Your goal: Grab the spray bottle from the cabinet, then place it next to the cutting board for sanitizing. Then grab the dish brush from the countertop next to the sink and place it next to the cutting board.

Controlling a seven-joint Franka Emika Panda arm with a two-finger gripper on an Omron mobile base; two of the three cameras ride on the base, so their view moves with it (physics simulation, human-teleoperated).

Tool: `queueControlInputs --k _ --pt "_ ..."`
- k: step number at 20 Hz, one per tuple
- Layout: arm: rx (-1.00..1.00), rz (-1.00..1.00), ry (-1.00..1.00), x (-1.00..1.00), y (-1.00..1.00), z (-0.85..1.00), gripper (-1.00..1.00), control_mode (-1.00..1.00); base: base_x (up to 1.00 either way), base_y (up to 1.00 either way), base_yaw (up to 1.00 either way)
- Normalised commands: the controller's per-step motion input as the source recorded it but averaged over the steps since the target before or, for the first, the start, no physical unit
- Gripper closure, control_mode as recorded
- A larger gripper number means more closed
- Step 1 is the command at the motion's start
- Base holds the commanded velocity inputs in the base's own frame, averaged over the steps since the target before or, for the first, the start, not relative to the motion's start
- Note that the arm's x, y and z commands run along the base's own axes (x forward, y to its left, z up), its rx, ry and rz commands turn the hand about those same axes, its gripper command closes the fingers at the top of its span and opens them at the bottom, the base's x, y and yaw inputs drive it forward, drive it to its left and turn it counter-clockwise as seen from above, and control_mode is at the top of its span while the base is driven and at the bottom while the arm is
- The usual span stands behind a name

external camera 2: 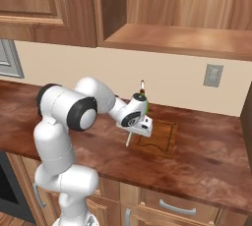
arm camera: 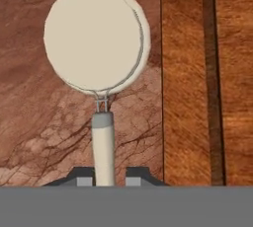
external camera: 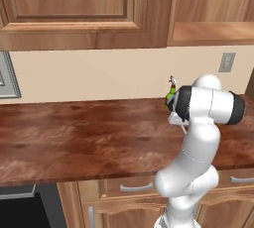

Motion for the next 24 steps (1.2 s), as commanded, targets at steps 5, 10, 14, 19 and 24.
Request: queueControlInputs --k 5,10,14,19,24 --pt "0.0 0.0 0.01 0.02 0.0 -0.03 -1.0 -1.0 0.0 0.0 0.0" --pt "0.0 0.0 -0.09 -0.28 0.0 0.11 -1.0 -1.0 0.0 0.0 0.0" --pt "0.01 0.0 -0.2 -0.62 0.03 0.37 -1.0 -1.0 0.0 0.0 0.0" --pt "0.0 0.0 -0.2 -0.64 0.11 0.62 -1.0 -1.0 0.0 0.0 0.0" --pt "0.0 0.0 -0.16 -0.72 0.16 0.76 -1.0 -1.0 0.0 0.0 0.0"
